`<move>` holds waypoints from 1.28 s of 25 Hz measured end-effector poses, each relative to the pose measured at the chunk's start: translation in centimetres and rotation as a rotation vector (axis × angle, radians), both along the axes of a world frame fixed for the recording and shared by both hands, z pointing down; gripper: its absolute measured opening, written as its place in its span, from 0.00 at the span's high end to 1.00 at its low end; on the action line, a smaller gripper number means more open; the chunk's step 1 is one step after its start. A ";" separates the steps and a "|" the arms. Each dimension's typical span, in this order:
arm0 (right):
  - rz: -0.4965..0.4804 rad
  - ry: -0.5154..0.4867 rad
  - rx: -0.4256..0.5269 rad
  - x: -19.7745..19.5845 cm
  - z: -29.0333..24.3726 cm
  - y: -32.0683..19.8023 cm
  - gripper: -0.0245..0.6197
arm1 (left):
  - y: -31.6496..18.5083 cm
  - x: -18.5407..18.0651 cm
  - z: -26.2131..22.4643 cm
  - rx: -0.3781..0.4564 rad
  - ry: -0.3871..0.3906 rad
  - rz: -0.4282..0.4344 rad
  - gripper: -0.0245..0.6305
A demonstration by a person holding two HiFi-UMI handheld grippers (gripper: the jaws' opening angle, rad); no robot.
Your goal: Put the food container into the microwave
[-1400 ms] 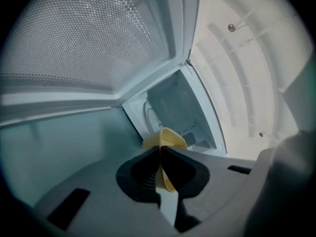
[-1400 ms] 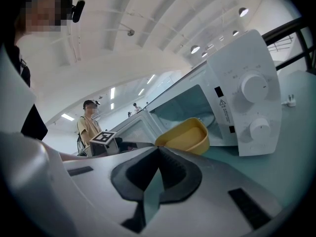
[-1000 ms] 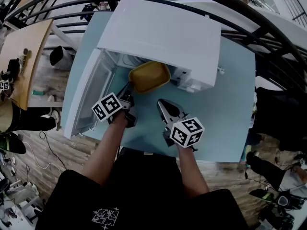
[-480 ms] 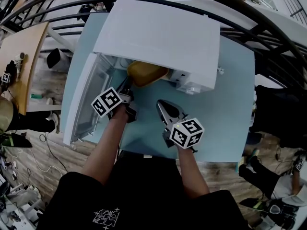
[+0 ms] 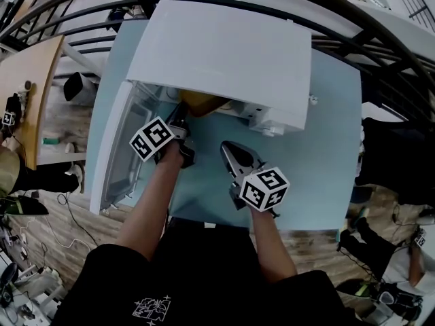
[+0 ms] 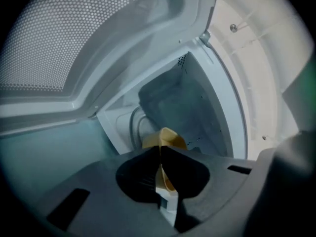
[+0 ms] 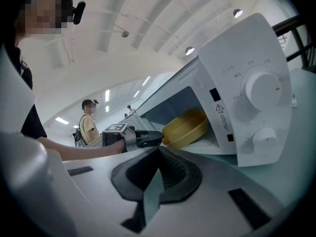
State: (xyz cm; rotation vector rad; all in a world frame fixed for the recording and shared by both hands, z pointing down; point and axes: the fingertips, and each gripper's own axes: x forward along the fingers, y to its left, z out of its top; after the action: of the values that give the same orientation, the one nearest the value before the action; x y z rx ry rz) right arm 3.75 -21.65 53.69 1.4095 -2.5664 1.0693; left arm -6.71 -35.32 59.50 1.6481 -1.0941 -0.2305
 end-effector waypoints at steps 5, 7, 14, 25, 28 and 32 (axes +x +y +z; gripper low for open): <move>-0.003 -0.005 0.004 -0.1 0.0 -0.6 0.95 | -1.1 0.5 0.3 0.007 0.003 -0.003 0.92; -0.006 -0.005 0.004 -0.2 0.0 -0.7 0.95 | -1.6 0.4 0.5 0.008 0.005 -0.005 0.92; -0.001 -0.009 -0.001 -0.5 0.3 -1.0 0.95 | -2.8 0.3 0.5 0.023 0.036 -0.025 0.92; 0.016 -0.012 -0.008 -0.6 0.6 -0.6 0.95 | -3.8 0.9 0.8 0.047 0.066 -0.039 0.92; 0.021 -0.013 -0.012 -0.6 0.8 -0.4 0.95 | -4.1 1.0 1.1 0.042 0.069 -0.045 0.92; 0.031 -0.016 -0.017 -0.6 1.0 0.0 0.95 | -4.5 0.8 1.2 0.035 0.083 -0.061 0.92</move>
State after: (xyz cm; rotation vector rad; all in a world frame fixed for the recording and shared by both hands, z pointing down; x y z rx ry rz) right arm 3.12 -21.68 54.65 1.4471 -2.5482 1.1081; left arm -5.89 -39.85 60.73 1.6236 -1.0829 -0.3568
